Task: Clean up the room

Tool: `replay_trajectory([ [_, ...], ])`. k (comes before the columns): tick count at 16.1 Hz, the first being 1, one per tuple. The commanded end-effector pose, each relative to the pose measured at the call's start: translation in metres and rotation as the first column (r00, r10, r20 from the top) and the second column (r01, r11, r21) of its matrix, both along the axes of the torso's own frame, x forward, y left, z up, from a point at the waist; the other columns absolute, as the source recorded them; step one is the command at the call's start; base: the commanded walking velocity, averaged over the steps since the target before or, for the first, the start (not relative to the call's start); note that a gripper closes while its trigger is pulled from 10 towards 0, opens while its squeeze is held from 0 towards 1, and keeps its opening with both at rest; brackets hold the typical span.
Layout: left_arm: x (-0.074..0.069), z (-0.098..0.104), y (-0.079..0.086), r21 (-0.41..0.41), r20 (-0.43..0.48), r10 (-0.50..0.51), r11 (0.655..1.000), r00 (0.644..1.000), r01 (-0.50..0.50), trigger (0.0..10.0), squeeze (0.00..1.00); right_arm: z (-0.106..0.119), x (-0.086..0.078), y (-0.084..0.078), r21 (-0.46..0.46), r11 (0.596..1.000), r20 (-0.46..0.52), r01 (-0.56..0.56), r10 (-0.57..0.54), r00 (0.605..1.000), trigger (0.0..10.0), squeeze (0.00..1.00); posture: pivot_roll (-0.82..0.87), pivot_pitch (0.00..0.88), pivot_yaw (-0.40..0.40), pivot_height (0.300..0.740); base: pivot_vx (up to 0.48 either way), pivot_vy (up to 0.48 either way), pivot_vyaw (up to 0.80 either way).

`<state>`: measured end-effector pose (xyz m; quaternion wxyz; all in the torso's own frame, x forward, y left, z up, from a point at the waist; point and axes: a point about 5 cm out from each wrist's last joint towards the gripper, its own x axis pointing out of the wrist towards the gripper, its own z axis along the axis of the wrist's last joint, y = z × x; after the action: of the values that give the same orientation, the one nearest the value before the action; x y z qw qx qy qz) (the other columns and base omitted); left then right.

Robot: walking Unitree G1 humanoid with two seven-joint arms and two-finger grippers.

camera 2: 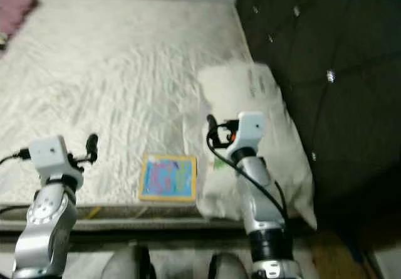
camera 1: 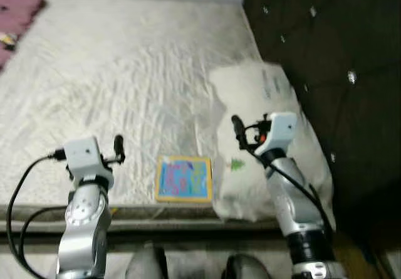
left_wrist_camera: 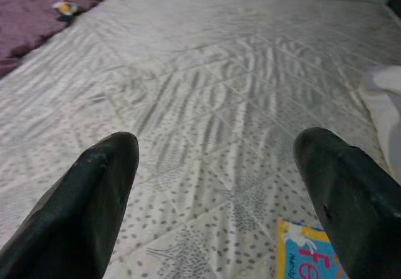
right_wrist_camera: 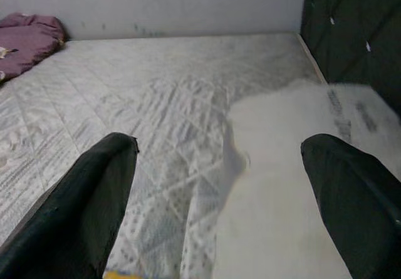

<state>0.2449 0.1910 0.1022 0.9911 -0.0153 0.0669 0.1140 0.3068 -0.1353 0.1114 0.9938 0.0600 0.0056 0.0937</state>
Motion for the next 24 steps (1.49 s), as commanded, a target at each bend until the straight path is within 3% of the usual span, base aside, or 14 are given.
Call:
replay_trajectory([
  [1,-0.002,-0.003,-0.001,0.003,-0.01,0.009,1.0,1.0,-0.009,10.0,0.0,0.001,0.002,-0.003,-0.009,1.0,0.0,0.0,0.0,1.0,10.0,0.0,0.0,0.0,-0.033,0.74,0.0,0.0,0.0],
  [17,-0.003,-0.005,0.0,0.007,-0.014,0.022,1.0,1.0,-0.021,10.0,0.0,0.001,0.001,-0.004,-0.012,1.0,-0.006,0.003,-0.003,1.0,10.0,0.0,0.0,0.0,-0.033,0.74,0.0,0.0,0.0],
  [18,-0.002,-0.001,-0.009,-0.071,0.006,-0.036,0.997,0.999,0.037,10.0,0.0,0.001,0.002,-0.016,-0.034,0.997,-0.027,0.063,-0.063,0.998,10.0,0.0,-0.01,0.0,-0.03,0.74,0.0,0.48,-0.57],
  [24,0.001,0.004,-0.012,-0.07,0.047,-0.045,0.996,0.998,0.048,10.0,0.0,0.001,0.002,-0.018,-0.044,0.997,-0.028,0.06,-0.061,0.998,10.0,0.0,-0.01,0.0,-0.037,0.74,0.0,0.372,0.0],
])
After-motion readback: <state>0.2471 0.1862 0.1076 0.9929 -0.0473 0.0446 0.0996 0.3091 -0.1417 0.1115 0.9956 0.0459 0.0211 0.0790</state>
